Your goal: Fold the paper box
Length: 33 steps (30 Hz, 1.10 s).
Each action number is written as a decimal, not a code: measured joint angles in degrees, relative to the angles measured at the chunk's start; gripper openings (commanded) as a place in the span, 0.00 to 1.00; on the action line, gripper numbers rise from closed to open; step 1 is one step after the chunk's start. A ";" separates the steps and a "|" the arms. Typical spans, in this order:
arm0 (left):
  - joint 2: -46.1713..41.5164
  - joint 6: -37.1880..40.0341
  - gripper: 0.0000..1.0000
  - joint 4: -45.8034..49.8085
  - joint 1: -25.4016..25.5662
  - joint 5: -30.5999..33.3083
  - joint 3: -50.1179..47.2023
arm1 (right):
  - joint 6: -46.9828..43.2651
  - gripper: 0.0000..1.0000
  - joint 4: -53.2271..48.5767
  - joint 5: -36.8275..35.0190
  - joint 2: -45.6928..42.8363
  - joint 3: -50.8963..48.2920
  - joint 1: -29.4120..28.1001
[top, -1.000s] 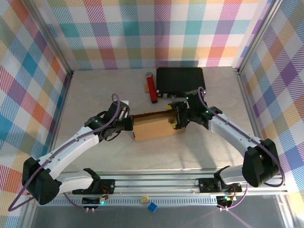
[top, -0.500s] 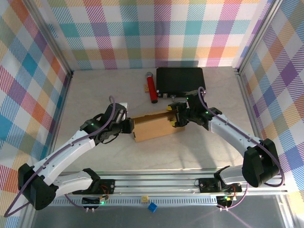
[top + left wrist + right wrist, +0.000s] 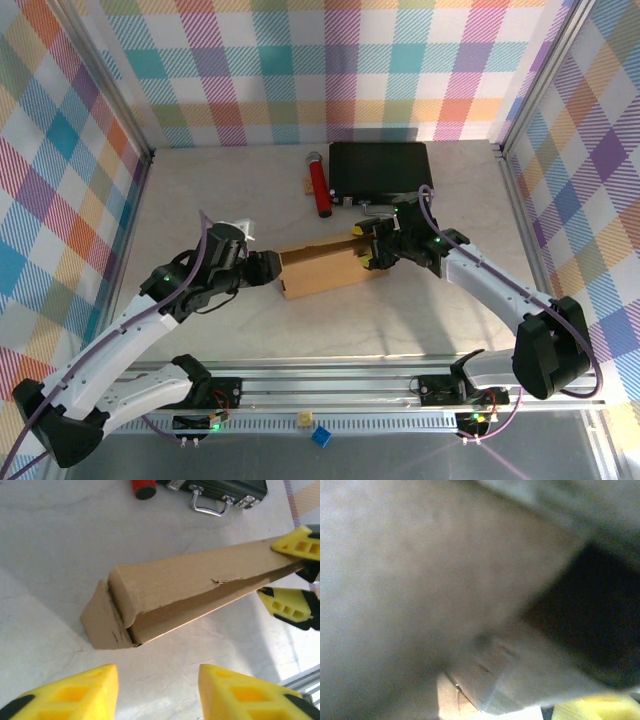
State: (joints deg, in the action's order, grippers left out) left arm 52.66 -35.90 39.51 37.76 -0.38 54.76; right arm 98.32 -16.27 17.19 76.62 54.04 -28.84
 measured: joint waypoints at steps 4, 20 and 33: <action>-0.83 -13.29 0.57 2.01 0.00 1.46 0.74 | 0.00 0.59 0.00 0.02 -0.02 0.00 0.00; 4.72 -61.70 0.59 -12.17 -1.55 -0.68 -7.98 | -0.17 0.58 0.00 0.02 0.00 0.00 0.00; 4.17 -70.79 0.58 -20.57 -2.03 -0.02 -11.56 | -0.17 0.56 0.07 0.04 0.07 0.00 0.00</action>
State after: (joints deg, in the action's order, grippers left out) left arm 56.84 -106.69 18.94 35.73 -0.40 43.20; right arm 98.15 -16.21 17.23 76.69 54.04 -28.84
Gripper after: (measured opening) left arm 0.543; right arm 0.558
